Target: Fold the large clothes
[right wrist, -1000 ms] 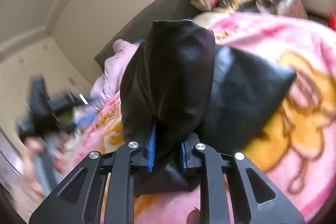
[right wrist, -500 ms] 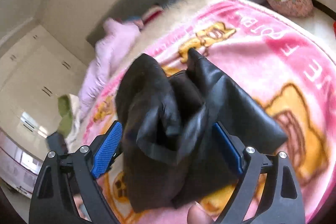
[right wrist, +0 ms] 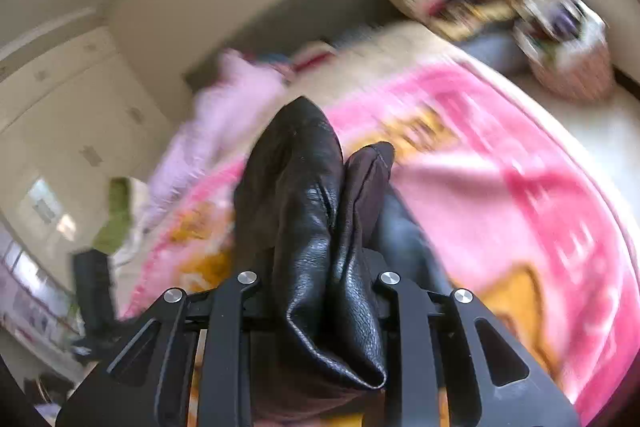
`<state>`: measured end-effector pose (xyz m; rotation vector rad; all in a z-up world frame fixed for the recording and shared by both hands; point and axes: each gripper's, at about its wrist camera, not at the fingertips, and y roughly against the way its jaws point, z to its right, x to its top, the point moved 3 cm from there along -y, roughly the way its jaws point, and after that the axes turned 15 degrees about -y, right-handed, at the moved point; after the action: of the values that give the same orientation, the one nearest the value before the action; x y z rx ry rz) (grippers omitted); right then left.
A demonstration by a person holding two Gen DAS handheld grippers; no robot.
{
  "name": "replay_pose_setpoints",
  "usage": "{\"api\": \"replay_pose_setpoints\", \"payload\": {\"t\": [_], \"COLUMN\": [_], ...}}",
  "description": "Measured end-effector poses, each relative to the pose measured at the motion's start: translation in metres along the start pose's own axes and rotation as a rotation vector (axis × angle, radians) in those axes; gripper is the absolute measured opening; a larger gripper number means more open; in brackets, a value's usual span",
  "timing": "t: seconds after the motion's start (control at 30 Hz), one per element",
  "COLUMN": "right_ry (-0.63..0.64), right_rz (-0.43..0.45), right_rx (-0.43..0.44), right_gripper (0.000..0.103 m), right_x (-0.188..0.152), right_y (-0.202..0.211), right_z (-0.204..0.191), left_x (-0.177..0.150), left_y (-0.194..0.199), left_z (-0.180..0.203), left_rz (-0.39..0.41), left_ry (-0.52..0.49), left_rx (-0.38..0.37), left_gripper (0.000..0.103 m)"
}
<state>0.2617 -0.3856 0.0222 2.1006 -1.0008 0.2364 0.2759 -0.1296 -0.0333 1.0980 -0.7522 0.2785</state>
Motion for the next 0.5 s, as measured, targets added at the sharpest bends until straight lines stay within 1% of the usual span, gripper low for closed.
{"api": "replay_pose_setpoints", "payload": {"t": [0.03, 0.07, 0.1, 0.13, 0.17, 0.2, 0.23, 0.3, 0.37, 0.47, 0.5], "right_ry": [-0.023, -0.049, -0.075, -0.104, -0.127, -0.138, -0.154, -0.179, -0.174, -0.196, -0.237], "right_rz": [-0.02, -0.037, -0.048, -0.052, -0.051, -0.051, -0.055, -0.082, -0.105, -0.151, -0.197], "right_rx": [-0.008, -0.006, -0.005, -0.005, -0.014, -0.018, -0.007, 0.013, 0.013, 0.015, 0.029], "right_gripper": [0.026, 0.03, 0.039, 0.046, 0.059, 0.067, 0.075, 0.081, 0.085, 0.087, 0.087], "right_x": [-0.006, -0.01, -0.014, -0.018, -0.021, -0.02, -0.02, -0.018, -0.015, -0.013, -0.015], "right_y": [-0.008, -0.015, -0.02, -0.024, -0.025, -0.025, -0.024, -0.024, -0.024, -0.028, -0.037], "right_z": [0.018, 0.033, 0.045, 0.056, 0.065, 0.068, 0.072, 0.076, 0.075, 0.082, 0.088], "left_x": [-0.003, -0.006, -0.009, -0.013, -0.014, -0.017, -0.017, -0.017, -0.017, -0.016, -0.016], "left_y": [-0.009, -0.014, -0.02, -0.024, -0.026, -0.028, -0.028, -0.028, -0.029, -0.035, -0.037], "left_z": [0.003, 0.003, 0.003, 0.001, 0.0, -0.003, -0.003, -0.004, -0.006, -0.008, -0.007], "left_rz": [-0.02, -0.033, -0.04, -0.049, -0.05, -0.055, -0.057, -0.061, -0.069, -0.076, -0.074], "left_ry": [-0.002, -0.001, 0.011, 0.031, 0.05, 0.074, 0.08, 0.076, 0.097, 0.14, 0.157], "left_rx": [-0.003, -0.004, -0.007, -0.014, -0.03, -0.051, -0.057, -0.057, -0.063, -0.089, -0.102], "left_gripper": [0.079, 0.083, 0.092, 0.094, 0.094, 0.095, 0.095, 0.095, 0.095, 0.095, 0.095]}}
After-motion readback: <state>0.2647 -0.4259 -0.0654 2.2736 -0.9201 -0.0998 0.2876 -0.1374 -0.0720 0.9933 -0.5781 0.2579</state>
